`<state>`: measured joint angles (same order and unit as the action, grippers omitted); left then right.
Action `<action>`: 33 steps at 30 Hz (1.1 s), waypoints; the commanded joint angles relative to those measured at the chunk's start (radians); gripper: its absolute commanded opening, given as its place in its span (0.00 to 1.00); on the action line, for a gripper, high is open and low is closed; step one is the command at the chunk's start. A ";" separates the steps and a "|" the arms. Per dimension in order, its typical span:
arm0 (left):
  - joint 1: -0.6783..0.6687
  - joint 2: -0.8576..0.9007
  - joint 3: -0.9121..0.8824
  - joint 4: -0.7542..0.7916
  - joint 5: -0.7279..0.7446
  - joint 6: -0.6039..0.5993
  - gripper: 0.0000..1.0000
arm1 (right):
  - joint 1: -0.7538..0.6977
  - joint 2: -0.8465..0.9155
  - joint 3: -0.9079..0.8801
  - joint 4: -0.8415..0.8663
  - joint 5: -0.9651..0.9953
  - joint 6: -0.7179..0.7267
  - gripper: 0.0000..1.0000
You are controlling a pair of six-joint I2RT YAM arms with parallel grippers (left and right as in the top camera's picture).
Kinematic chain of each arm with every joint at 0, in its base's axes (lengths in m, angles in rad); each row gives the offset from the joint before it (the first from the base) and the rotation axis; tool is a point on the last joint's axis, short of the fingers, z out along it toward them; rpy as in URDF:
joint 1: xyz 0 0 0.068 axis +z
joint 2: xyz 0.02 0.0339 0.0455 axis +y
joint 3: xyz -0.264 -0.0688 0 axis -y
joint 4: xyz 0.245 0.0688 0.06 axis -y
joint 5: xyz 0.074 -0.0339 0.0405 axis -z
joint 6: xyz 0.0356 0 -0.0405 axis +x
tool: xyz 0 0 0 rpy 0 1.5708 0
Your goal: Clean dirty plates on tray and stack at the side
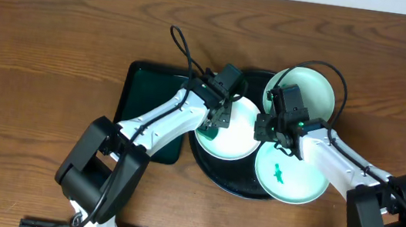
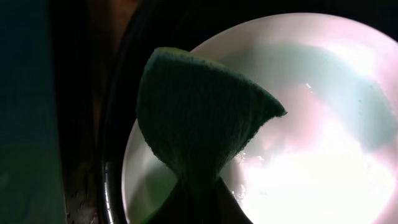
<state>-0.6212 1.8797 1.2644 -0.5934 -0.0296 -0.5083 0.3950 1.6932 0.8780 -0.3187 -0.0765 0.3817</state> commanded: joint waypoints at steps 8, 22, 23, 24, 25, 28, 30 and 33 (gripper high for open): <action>-0.026 0.103 -0.026 0.002 0.001 -0.036 0.07 | 0.013 -0.005 0.017 0.001 -0.010 -0.013 0.01; -0.033 0.114 -0.026 0.082 0.402 -0.036 0.07 | 0.013 -0.005 0.017 0.002 -0.011 -0.016 0.01; -0.033 0.114 -0.026 0.094 0.422 -0.036 0.07 | 0.013 -0.005 0.017 0.002 -0.011 -0.016 0.01; -0.033 0.114 -0.026 0.103 0.438 -0.036 0.07 | 0.013 -0.005 0.017 0.002 -0.011 -0.016 0.01; -0.033 0.114 -0.026 0.111 0.454 -0.037 0.07 | 0.013 -0.005 0.017 0.002 -0.011 -0.016 0.01; -0.032 0.113 -0.025 0.114 0.487 -0.036 0.07 | 0.013 -0.005 0.017 0.004 -0.011 -0.016 0.01; -0.028 0.098 -0.024 0.114 0.490 -0.036 0.07 | 0.013 -0.005 0.017 0.005 -0.011 -0.016 0.01; -0.018 0.061 -0.021 0.116 0.490 -0.035 0.07 | 0.013 -0.005 0.017 0.004 -0.011 -0.016 0.01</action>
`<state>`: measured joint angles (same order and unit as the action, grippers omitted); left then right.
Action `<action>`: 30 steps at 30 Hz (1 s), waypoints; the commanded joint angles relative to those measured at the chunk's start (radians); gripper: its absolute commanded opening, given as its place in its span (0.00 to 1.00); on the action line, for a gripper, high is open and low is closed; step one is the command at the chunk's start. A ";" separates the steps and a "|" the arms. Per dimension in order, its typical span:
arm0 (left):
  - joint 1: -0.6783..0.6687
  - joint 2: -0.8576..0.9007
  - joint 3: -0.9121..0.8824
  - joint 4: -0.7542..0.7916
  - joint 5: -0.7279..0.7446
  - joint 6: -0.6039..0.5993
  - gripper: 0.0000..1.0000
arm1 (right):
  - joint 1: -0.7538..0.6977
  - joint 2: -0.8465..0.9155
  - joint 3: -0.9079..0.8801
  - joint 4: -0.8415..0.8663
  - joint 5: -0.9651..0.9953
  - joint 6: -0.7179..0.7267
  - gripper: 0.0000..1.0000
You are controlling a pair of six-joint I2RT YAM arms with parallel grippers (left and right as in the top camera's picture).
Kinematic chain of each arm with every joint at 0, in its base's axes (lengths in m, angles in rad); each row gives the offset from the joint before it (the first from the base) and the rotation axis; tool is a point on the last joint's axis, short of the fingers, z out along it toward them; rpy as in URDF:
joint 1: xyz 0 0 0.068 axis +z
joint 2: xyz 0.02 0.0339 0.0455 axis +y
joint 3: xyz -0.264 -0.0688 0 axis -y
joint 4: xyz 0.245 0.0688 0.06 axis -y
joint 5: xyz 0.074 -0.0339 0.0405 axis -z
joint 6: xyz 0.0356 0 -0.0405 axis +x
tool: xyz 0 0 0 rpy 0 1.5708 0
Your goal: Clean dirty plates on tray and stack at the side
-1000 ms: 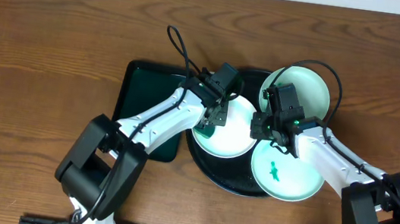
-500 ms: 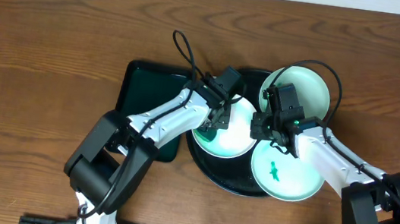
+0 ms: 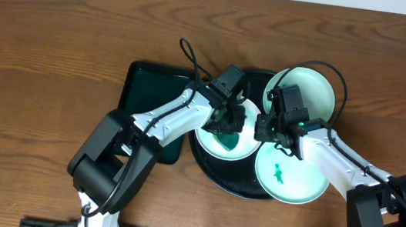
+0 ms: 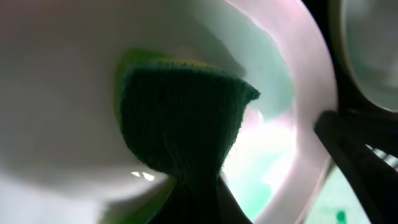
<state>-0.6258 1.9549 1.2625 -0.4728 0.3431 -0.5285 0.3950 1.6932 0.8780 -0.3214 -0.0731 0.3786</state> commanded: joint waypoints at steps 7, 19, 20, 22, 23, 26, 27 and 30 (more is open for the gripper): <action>0.032 -0.167 -0.019 0.018 0.042 -0.015 0.07 | 0.013 -0.005 0.017 0.006 -0.014 -0.013 0.01; 0.028 -0.130 -0.054 0.001 -0.180 -0.016 0.07 | 0.013 -0.005 0.017 0.006 -0.014 -0.013 0.01; 0.028 -0.122 -0.061 0.002 -0.180 -0.016 0.08 | 0.013 -0.005 0.017 0.006 -0.014 -0.013 0.01; 0.027 -0.100 -0.071 0.003 -0.180 -0.016 0.07 | 0.013 -0.005 0.017 0.006 -0.014 -0.013 0.01; 0.027 -0.090 -0.072 0.003 -0.180 -0.016 0.07 | 0.013 -0.005 0.017 0.006 -0.014 -0.013 0.01; 0.019 -0.058 -0.075 0.003 -0.179 -0.016 0.08 | 0.013 -0.005 0.017 0.006 -0.014 -0.013 0.01; 0.016 -0.050 -0.075 0.003 -0.174 -0.016 0.07 | 0.013 -0.005 0.017 0.006 -0.014 -0.013 0.01; 0.002 -0.040 -0.075 0.003 -0.138 -0.017 0.07 | 0.013 -0.005 0.017 0.006 -0.014 -0.013 0.01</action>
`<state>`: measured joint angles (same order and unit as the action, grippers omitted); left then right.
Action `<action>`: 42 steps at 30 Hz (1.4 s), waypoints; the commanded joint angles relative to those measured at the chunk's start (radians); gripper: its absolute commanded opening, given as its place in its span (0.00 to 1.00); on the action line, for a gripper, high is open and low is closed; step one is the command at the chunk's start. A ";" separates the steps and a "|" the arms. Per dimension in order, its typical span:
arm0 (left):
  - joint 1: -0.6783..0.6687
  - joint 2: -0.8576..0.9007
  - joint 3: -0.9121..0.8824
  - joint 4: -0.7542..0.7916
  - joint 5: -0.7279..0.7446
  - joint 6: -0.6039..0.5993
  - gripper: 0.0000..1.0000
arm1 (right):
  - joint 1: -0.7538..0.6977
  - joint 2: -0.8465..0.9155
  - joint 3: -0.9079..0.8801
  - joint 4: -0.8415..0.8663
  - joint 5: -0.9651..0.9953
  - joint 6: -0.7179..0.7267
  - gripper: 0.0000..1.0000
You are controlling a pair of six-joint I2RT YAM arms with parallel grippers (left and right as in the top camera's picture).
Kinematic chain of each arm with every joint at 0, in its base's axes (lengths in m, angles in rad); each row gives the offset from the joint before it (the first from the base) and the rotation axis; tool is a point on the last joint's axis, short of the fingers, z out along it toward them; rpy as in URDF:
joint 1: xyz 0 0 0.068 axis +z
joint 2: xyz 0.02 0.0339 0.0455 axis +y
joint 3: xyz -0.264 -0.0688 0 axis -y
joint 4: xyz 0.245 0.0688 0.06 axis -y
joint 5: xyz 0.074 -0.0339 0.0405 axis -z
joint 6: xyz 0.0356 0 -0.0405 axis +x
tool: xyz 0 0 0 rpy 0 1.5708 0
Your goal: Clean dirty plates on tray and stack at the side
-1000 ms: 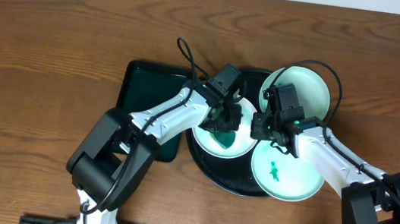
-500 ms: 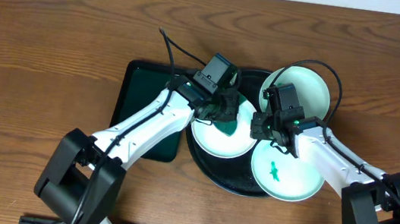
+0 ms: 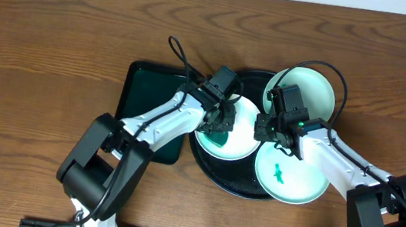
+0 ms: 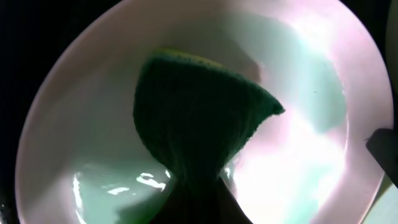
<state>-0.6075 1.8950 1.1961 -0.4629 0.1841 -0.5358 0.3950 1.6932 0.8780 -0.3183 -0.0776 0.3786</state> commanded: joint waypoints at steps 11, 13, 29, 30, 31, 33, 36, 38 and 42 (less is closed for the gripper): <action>-0.086 0.019 -0.009 0.003 0.068 -0.024 0.07 | 0.013 -0.005 0.017 0.003 -0.010 -0.013 0.01; -0.086 0.016 -0.008 0.007 0.105 -0.024 0.08 | 0.013 -0.005 0.017 0.004 -0.010 -0.013 0.01; -0.082 -0.219 -0.006 0.012 -0.096 -0.023 0.07 | 0.013 -0.005 0.017 0.003 -0.010 -0.013 0.01; -0.082 -0.215 -0.006 0.007 -0.124 -0.023 0.08 | 0.013 -0.005 0.017 0.003 -0.010 -0.013 0.01; -0.082 -0.209 -0.006 0.000 -0.151 -0.023 0.07 | 0.013 -0.005 0.017 0.003 -0.010 -0.013 0.01; -0.082 -0.195 -0.006 -0.006 -0.195 -0.023 0.08 | 0.013 -0.005 0.017 0.003 -0.010 -0.013 0.01; -0.082 -0.163 -0.006 -0.007 -0.239 -0.023 0.07 | 0.013 -0.005 0.017 0.003 -0.010 -0.013 0.01; -0.082 -0.138 -0.006 -0.007 -0.259 -0.023 0.07 | 0.013 -0.005 0.017 0.003 -0.010 -0.013 0.01; -0.072 -0.087 -0.006 -0.006 -0.276 -0.025 0.07 | 0.013 -0.005 0.017 0.003 -0.010 -0.013 0.01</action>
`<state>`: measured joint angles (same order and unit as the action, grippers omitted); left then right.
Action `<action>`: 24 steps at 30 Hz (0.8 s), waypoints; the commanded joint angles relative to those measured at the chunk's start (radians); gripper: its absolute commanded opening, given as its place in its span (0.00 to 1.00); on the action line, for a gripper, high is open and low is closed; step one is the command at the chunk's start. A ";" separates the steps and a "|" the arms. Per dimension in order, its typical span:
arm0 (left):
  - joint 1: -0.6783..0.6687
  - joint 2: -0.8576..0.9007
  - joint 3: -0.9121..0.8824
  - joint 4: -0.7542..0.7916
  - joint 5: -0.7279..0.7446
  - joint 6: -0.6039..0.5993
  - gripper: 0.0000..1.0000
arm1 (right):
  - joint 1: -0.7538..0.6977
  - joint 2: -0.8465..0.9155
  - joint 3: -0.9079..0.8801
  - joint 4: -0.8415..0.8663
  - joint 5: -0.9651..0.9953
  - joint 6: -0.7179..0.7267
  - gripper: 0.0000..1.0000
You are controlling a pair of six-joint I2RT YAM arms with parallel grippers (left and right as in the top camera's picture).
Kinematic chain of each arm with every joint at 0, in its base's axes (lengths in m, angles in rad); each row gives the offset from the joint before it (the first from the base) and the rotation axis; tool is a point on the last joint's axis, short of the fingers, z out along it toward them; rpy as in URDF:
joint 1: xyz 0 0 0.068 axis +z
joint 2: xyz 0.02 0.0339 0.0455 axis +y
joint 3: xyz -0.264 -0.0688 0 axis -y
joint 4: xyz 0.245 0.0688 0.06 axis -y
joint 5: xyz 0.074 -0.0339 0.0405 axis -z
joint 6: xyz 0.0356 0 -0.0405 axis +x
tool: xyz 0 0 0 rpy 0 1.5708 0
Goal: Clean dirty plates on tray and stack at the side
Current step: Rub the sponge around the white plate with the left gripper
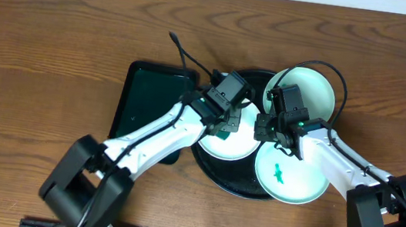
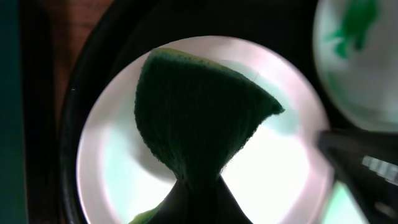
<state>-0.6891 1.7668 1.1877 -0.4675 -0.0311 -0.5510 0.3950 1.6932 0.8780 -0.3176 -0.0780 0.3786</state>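
Note:
My left gripper is shut on a dark green sponge, which hangs over the upper left of a white plate on the round black tray. In the left wrist view the whole plate shows beneath the sponge. My right gripper sits at this plate's right rim and appears shut on it. A second plate with a green stain lies at the tray's lower right. A third plate leans at the upper right.
A dark green rectangular tray lies left of the round tray, under my left arm. Bare wooden table surrounds both. A black cable loops behind each arm near the back of the trays.
My left gripper has moved with the sponge from the plate's lower left to its upper left. The wrist camera stands farther from the plate, so all of it shows. The right arm has not moved.
The sponge was at the plate's left rim, then over its middle right near the right gripper, then back at the lower left. Now it is over the upper left, farther above the plate. The right gripper stayed at the plate's right rim throughout.

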 commanded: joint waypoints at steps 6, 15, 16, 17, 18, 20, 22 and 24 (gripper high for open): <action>0.016 0.099 0.002 -0.027 -0.031 -0.074 0.07 | 0.013 -0.005 0.017 0.003 -0.009 -0.013 0.01; 0.015 0.105 0.002 -0.021 0.269 -0.075 0.07 | 0.013 -0.005 0.017 0.002 -0.010 -0.013 0.01; 0.015 0.105 0.002 -0.021 0.276 -0.076 0.07 | 0.013 -0.005 0.017 0.002 -0.010 -0.013 0.01; 0.016 0.105 0.002 -0.021 0.280 -0.076 0.07 | 0.013 -0.005 0.017 0.002 -0.010 -0.013 0.01; 0.016 0.105 0.002 -0.019 0.282 -0.076 0.07 | 0.013 -0.005 0.017 0.002 -0.009 -0.013 0.01; 0.016 0.105 0.002 -0.010 0.282 -0.076 0.08 | 0.013 -0.005 0.017 0.002 -0.010 -0.013 0.01; 0.015 0.105 0.002 0.003 0.283 -0.077 0.07 | 0.013 -0.005 0.017 0.001 -0.009 -0.013 0.01; 0.016 0.105 0.002 0.018 0.283 -0.092 0.07 | 0.013 -0.005 0.017 0.002 -0.010 -0.013 0.01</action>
<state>-0.6743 1.8656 1.1877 -0.4622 0.2192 -0.6163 0.3950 1.6932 0.8780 -0.3176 -0.0784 0.3786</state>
